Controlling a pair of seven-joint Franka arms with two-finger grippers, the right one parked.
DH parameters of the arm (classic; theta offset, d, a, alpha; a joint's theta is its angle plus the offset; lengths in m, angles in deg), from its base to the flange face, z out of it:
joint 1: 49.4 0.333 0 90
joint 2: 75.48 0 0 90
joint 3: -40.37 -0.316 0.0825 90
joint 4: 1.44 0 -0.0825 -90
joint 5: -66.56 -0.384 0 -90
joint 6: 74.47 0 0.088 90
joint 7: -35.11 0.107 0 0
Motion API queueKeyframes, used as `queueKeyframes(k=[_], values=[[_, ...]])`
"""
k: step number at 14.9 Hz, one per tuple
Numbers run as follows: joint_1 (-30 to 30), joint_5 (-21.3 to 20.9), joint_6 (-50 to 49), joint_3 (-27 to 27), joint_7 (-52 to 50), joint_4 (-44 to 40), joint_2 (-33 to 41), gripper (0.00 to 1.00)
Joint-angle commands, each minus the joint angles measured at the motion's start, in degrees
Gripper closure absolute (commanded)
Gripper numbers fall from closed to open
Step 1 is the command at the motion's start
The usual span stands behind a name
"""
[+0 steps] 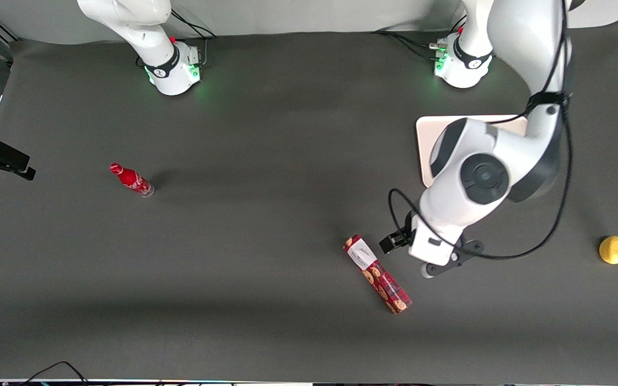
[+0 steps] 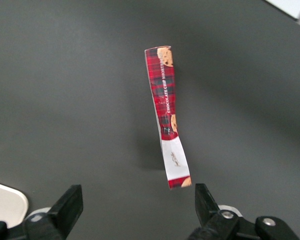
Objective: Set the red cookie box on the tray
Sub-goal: 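Lower the open left gripper over the red plaid shortbread box, then close the left gripper around the middle of the box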
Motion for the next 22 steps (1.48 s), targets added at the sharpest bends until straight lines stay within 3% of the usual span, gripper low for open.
queueKeyframes(k=[1,7,13,14,16,18,22], values=[[-4.02,-1.26,0.59,-4.45,-8.81,-5.55,-8.5,0.0],[-6.4,-1.09,14.2,-5.34,-15.59,-5.46,-18.7,0.0],[-6.31,-0.56,15.99,-6.13,-15.42,-5.37,-20.03,0.0],[-6.31,-0.56,15.99,-6.22,-15.5,-5.37,-20.03,0.04],[-6.4,-0.3,16.07,-6.75,-15.77,-5.37,-20.03,0.31],[-6.4,-0.3,16.51,-6.75,-17.34,-5.46,-20.29,0.45],[-6.58,0.49,18.54,-6.75,-19.63,-5.37,-20.65,0.61]])
